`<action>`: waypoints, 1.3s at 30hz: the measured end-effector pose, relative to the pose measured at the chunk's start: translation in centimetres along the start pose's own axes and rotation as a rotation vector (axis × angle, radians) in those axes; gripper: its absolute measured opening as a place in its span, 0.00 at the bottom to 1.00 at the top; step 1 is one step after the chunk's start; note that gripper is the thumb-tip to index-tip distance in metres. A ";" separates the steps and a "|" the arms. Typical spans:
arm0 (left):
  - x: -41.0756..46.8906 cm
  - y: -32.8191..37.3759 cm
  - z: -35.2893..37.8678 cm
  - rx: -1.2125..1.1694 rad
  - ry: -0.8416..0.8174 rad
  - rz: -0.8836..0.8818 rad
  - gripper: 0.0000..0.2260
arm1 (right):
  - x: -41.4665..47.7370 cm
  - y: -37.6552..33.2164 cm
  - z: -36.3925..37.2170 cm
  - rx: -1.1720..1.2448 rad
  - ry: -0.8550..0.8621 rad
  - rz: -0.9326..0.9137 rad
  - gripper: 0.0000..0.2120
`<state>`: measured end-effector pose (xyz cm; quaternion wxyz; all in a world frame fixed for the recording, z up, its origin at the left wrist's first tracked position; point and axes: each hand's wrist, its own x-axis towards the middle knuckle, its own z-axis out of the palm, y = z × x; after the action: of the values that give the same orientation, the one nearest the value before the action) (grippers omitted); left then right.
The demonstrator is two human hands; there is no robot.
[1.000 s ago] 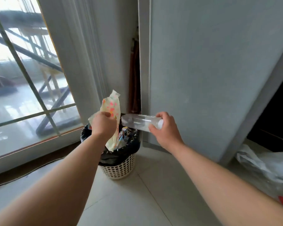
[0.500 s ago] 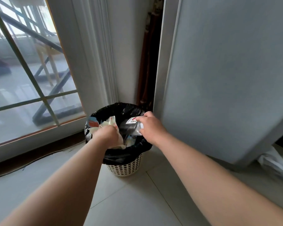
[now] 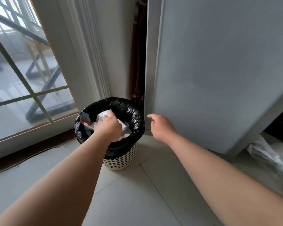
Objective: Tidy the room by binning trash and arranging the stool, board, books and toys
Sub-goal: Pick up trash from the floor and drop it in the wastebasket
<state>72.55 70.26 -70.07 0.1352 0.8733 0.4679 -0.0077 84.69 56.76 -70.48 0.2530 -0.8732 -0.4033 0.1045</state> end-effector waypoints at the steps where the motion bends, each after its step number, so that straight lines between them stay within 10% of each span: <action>1: -0.8 1.6 -0.1 -0.024 0.012 0.028 0.26 | -0.6 1.1 -1.0 -0.009 0.016 0.012 0.21; 28: -22.6 44.1 16.9 -0.391 -0.295 0.469 0.19 | -25.2 44.5 -23.7 0.001 0.243 0.633 0.26; 39: -17.7 47.0 24.5 -0.173 -0.330 0.473 0.40 | -20.9 51.3 -18.5 0.449 0.481 0.829 0.39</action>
<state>103.91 25.18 -80.40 0.2812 0.9303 0.2223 -0.0780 111.62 6.19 -82.19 0.4566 -0.8830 0.0775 0.0763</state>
